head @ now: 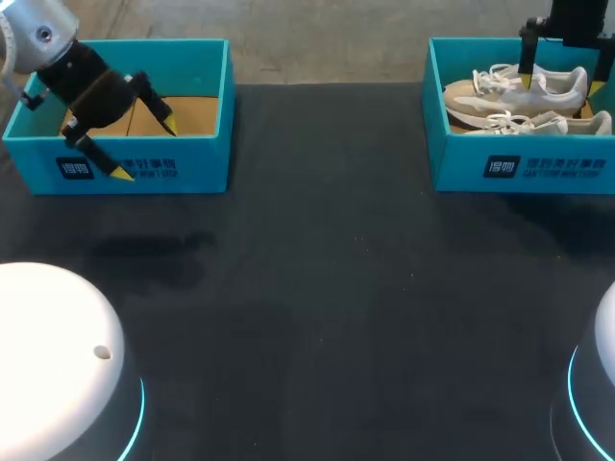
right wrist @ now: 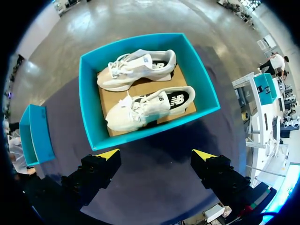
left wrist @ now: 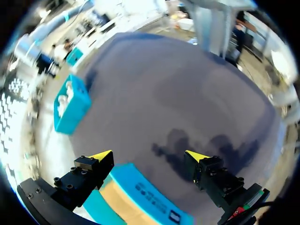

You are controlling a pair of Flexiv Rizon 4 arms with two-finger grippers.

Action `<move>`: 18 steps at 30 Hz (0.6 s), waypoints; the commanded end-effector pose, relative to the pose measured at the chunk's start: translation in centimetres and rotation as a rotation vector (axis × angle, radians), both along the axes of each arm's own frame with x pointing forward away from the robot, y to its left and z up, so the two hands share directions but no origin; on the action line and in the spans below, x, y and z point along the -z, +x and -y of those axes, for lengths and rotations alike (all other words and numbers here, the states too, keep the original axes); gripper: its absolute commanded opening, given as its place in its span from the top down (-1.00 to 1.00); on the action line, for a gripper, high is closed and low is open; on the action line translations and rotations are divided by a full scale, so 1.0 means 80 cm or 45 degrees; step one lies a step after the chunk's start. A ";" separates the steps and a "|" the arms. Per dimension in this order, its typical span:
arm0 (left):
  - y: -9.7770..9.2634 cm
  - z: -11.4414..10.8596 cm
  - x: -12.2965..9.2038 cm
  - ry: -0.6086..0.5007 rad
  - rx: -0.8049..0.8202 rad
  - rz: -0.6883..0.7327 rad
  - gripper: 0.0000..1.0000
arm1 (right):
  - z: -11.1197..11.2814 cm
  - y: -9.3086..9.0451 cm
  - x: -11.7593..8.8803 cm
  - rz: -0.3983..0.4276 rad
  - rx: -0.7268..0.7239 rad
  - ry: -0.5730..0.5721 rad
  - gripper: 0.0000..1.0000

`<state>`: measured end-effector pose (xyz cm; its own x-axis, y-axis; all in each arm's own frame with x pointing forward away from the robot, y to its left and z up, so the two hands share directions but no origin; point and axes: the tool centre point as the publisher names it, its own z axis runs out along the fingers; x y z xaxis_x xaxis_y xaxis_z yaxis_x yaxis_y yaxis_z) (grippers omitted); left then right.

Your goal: Take the shoe out of the shoebox, open the shoe tongue, remove and reinsert the insole, then place the shoe into the shoebox

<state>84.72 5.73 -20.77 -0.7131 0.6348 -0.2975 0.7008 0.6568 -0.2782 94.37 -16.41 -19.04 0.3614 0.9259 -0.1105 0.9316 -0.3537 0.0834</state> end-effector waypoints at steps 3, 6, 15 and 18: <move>0.007 -0.006 -0.005 0.055 -0.728 -0.308 -1.00 | 0.000 -0.001 0.000 0.002 0.001 0.001 -1.00; 0.012 -0.014 -0.010 0.034 -0.823 -0.430 -1.00 | 0.000 -0.001 0.000 0.002 0.001 0.001 -1.00; 0.011 -0.017 -0.017 0.023 -0.806 -0.463 -1.00 | 0.000 -0.001 0.000 0.002 0.001 0.001 -1.00; 0.011 -0.017 -0.017 0.023 -0.806 -0.463 -1.00 | 0.000 -0.001 0.000 0.002 0.001 0.001 -1.00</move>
